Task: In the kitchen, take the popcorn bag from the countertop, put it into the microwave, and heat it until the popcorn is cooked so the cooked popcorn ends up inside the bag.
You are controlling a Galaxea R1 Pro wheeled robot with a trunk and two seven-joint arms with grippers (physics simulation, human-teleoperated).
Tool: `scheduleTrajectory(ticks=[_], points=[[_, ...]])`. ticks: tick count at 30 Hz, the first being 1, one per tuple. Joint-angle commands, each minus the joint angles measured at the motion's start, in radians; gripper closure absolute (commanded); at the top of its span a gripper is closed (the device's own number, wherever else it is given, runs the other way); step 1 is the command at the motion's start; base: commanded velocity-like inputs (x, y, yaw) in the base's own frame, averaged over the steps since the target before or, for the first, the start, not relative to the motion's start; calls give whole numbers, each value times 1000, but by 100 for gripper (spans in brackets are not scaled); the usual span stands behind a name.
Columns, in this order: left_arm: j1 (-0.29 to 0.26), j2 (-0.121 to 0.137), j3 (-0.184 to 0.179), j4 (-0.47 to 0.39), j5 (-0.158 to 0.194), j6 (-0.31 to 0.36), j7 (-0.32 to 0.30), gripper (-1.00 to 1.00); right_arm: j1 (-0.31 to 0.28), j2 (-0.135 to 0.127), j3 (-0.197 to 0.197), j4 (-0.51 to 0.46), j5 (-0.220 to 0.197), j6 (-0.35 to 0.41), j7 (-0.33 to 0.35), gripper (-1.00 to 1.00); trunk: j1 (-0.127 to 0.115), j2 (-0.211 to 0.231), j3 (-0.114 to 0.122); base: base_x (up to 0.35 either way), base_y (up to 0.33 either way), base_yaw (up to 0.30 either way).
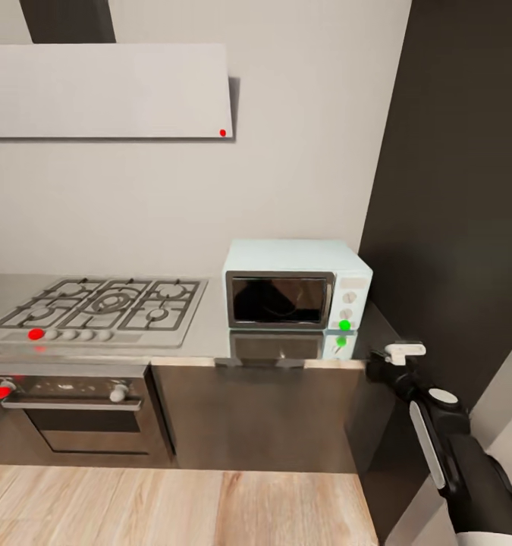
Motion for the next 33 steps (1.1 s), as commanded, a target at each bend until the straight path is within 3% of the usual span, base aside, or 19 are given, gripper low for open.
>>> scheduleTrajectory(ticks=[1, 3, 7, 9, 12, 14, 15, 18, 20, 23, 30, 33], points=[[-1, 0, -9, 1, 10, -3, -4, -100, 5, 1, -1, -3, -1, 9, 6, 100, -1, -1, -1, -310, 0, 0], [-1, 0, -9, 2, 9, -3, -4, -100, 32, 0, -1, 14, -6, 17, 8, 100, -1, -1, -1, -298, 0, 0], [-1, 0, -9, 1, 8, -3, -4, -100, 187, 1, 1, 129, -5, 31, 11, 100, -1, -1, -1, -125, 0, 0], [-1, 0, -9, 1, 8, -3, -4, -100, 236, 1, 6, 259, -1, 27, 12, 100, -1, -1, -1, -15, 0, 0], [-1, 0, -8, 2, 8, -3, -4, -100, 253, -5, 7, 552, 3, 4, 11, 100, -1, -1, -1, -2, 0, 0], [-1, 0, -8, 2, 9, -3, -4, -100, 255, -12, 8, 794, 5, -94, 7, 100, -1, -1, -1, 0, 0, 0], [-1, 0, -7, 3, 9, -3, -4, -100, 255, -12, 10, 999, 29, -236, 0, 100, -1, -1, -1, 0, 0, 0], [-1, 0, -7, 3, 10, -3, -4, -100, 256, -3, 8, 1267, 117, -458, -4, 100, -1, -1, -1, 0, 0, 0], [-1, 0, -7, 3, 10, -2, -4, -100, 256, 1, 8, 1410, 145, -556, -3, 100, -1, -1, -1, 0, 0, 0], [-1, 1, -7, 3, 10, -2, -3, -100, 257, 4, 8, 1458, 149, -588, 2, 100, -1, -1, -1, 0, 0, 0], [-1, 6, -11, 1, 6, -3, -2, -100, 249, 5, 8, 1463, 147, -593, -6, 100, -1, -1, -1, 0, 0, 0], [-1, 29, -14, 0, -34, -2, -1, -100, 247, 4, 6, 1463, 141, -596, -7, 100, -1, -1, -1, 0, 0, 0]])
